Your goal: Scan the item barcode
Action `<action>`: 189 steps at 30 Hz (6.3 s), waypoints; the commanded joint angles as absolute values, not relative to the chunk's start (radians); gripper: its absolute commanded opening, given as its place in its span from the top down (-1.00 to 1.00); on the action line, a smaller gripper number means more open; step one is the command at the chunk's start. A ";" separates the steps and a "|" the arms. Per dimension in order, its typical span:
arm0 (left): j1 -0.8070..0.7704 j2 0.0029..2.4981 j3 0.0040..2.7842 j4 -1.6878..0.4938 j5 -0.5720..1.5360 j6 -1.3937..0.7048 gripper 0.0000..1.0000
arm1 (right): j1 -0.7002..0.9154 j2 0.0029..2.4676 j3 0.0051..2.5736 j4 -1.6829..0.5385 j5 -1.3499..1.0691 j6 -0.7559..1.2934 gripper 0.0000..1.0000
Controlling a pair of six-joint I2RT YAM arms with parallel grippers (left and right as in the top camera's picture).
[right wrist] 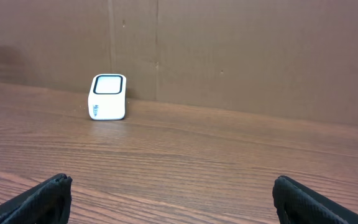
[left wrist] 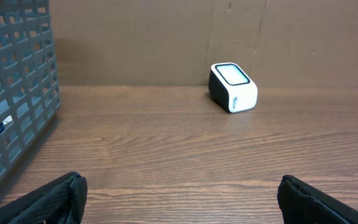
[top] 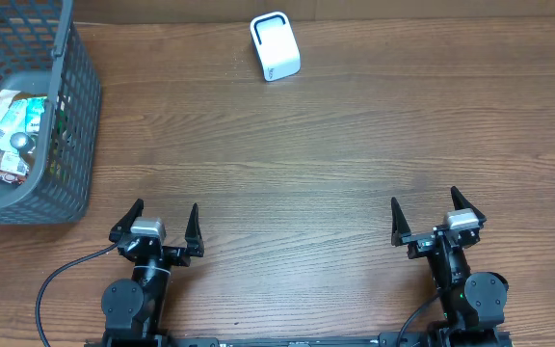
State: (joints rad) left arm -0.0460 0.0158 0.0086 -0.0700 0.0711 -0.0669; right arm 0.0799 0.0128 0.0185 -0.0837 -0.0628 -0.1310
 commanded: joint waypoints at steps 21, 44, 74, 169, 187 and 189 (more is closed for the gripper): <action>-0.053 0.004 0.005 -0.072 0.065 -0.044 -0.99 | 0.077 0.003 0.008 -0.081 -0.054 -0.133 -1.00; -0.053 0.004 0.005 -0.072 0.065 -0.044 -0.99 | 0.077 0.003 0.008 -0.081 -0.054 -0.133 -1.00; -0.053 0.004 0.005 -0.072 0.065 -0.044 -0.99 | 0.077 0.003 0.008 -0.081 -0.054 -0.132 -1.00; 0.020 1.407 1.861 -1.214 -0.086 0.112 -0.99 | 0.077 0.003 0.008 -0.081 -0.054 -0.132 -1.00; 0.626 1.554 1.861 -1.197 0.105 0.120 -0.99 | 0.077 0.003 0.008 -0.081 -0.054 -0.133 -1.00; 0.643 1.601 1.861 -1.196 0.105 0.139 -0.99 | 0.077 0.003 0.008 -0.081 -0.054 -0.133 -1.00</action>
